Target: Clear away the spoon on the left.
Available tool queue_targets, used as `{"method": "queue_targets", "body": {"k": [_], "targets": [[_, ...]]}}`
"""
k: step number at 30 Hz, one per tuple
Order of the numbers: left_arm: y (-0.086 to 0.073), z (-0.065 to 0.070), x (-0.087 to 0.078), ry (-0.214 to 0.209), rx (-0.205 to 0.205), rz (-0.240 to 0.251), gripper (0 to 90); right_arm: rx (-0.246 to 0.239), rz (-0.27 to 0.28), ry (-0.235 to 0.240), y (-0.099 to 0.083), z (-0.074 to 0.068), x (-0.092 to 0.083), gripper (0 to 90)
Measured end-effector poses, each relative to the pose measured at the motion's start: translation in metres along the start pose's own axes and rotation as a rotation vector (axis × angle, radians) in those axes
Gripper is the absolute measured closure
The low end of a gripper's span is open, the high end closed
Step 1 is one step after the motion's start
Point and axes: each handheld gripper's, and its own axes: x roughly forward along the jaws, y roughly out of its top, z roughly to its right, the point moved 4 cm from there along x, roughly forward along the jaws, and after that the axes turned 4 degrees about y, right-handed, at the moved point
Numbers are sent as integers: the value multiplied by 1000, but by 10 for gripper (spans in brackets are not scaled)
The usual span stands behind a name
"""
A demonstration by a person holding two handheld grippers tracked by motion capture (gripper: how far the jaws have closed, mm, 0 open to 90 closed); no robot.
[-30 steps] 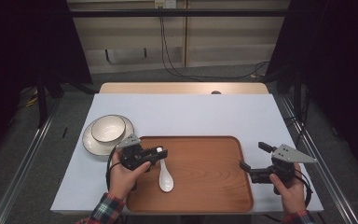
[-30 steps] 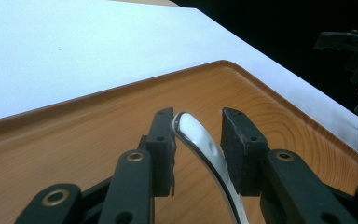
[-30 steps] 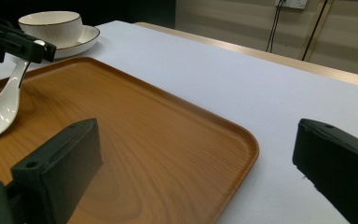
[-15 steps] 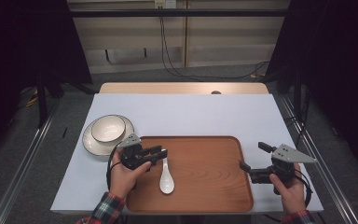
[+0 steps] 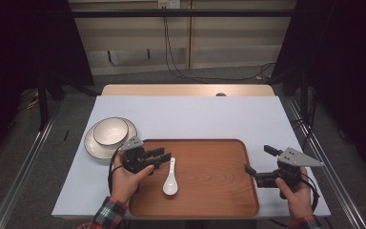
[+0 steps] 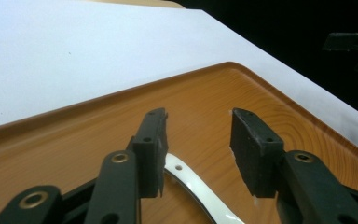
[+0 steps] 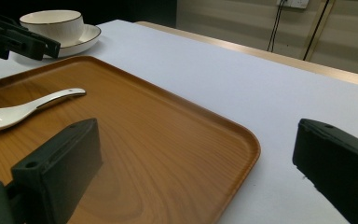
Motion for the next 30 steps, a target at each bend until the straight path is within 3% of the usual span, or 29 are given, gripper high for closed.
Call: {"method": "queue_targets", "body": {"k": [6,20,27,30], "targets": [[5,1,-5,15,19,13,505,-1,1,1,0,0,0,8],[16,3,-15,-22,7,70,327,-4,4,0,0,0,0,8],[19,4,-18,-31,39,74,237,-8,4,4,0,0,0,8],[19,3,-19,-15,51,70,210,-6,5,4,0,0,0,8]]}}
